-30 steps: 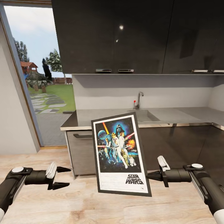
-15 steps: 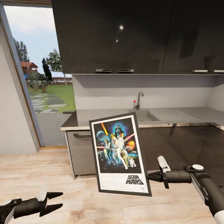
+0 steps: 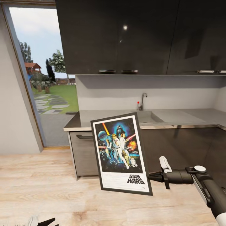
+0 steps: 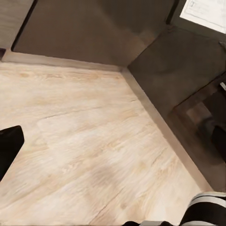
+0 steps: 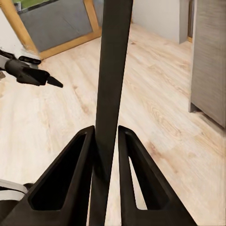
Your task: Pick up the poster from the kitchen countertop and hang it on one of the wall nails in the kitchen.
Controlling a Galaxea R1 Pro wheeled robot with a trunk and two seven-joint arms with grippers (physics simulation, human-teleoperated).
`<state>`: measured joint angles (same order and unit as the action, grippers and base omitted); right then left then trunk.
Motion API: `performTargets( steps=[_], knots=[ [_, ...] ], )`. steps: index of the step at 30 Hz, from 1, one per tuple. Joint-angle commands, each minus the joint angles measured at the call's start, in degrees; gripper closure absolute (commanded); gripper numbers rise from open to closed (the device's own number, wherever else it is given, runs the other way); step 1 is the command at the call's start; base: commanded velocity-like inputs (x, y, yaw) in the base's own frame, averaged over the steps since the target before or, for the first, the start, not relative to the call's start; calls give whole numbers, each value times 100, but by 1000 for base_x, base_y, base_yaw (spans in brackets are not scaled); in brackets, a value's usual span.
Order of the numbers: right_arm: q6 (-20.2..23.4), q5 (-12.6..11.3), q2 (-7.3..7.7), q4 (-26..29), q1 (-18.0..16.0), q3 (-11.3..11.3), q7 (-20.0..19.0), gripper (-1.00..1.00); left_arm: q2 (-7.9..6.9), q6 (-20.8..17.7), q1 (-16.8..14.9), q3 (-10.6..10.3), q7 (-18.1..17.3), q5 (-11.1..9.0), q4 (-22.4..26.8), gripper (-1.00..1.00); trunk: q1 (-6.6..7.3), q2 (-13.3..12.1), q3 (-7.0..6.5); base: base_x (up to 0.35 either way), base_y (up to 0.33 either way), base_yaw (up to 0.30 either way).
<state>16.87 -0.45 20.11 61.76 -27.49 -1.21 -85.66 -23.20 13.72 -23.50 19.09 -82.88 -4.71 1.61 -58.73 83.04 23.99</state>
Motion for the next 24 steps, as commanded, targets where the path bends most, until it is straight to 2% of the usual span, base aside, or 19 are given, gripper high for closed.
performTargets(
  steps=[1,7,13,19,20,24],
  knots=[
    [78,-7,1,33,-2,-6,-10,100,-1,36,52,-30,10,-173,-12,-100,0,4,7,0,0,247],
    [74,-8,-3,69,-3,-6,113,100,-9,21,152,-21,39,-661,-23,-100,0,4,7,0,0,270],
    [72,-8,-3,72,-6,-7,139,100,-9,18,167,-20,43,-752,-28,-100,0,4,7,0,0,236],
    [71,-18,-7,71,-3,-2,138,100,14,17,170,-27,44,-775,-29,-100,0,4,7,0,0,38],
    [71,-15,-106,69,-3,-2,137,100,22,17,170,-28,46,-776,-29,-100,22,-36,-11,0,0,3],
    [71,-16,-134,65,-4,-3,137,100,30,13,170,-28,111,-776,-29,-100,110,-197,-83,0,0,1]
  ],
)
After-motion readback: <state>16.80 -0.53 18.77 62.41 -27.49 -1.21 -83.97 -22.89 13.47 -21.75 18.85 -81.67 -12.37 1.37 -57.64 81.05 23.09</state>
